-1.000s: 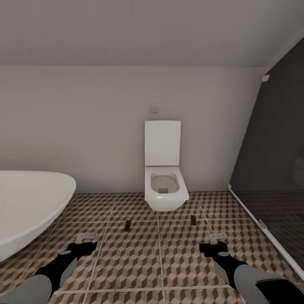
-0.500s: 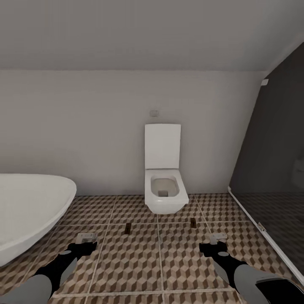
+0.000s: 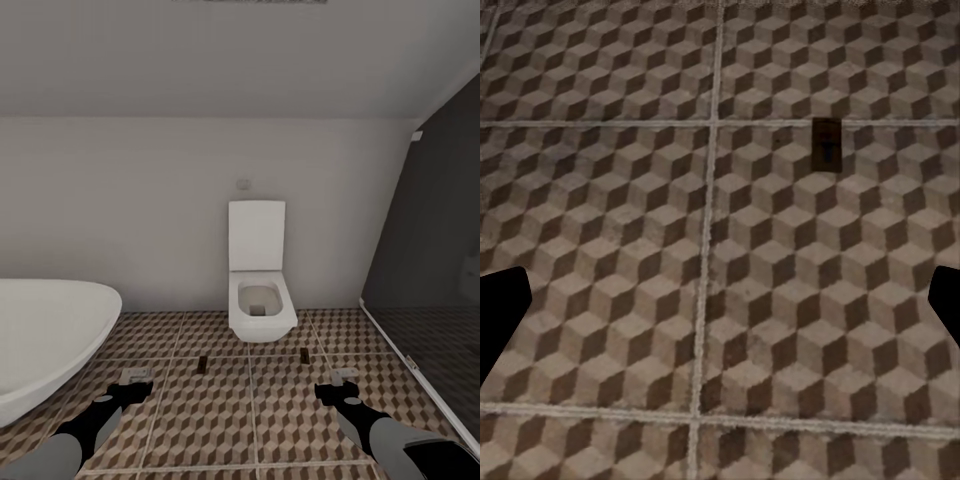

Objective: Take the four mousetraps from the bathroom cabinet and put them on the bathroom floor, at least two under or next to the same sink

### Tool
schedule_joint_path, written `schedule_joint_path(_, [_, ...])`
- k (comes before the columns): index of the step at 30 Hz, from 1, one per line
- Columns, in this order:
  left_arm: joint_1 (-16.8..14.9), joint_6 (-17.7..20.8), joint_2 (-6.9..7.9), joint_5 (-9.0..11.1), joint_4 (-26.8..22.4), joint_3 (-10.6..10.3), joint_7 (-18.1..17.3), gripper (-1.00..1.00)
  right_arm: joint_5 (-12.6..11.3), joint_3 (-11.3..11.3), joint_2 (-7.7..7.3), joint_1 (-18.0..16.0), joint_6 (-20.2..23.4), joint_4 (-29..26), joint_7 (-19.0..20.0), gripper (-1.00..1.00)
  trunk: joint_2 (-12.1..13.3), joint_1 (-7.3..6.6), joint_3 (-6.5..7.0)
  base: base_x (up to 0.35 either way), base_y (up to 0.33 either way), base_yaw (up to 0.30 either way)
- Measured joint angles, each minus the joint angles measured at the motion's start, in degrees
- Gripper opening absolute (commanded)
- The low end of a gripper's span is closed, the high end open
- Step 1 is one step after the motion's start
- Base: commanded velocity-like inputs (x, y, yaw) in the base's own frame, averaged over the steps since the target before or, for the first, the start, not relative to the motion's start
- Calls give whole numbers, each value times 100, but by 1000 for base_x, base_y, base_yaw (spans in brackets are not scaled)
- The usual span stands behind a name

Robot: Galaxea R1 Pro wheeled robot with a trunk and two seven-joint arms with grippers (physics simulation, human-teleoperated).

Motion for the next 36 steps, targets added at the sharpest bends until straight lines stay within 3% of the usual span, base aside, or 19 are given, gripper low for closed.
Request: schedule_joint_path(36, [0, 8, -4, 9, 0, 1, 37, 100, -4, 0, 4, 0, 19, 9, 0, 100, 1444, -791, 646, 0, 0, 0])
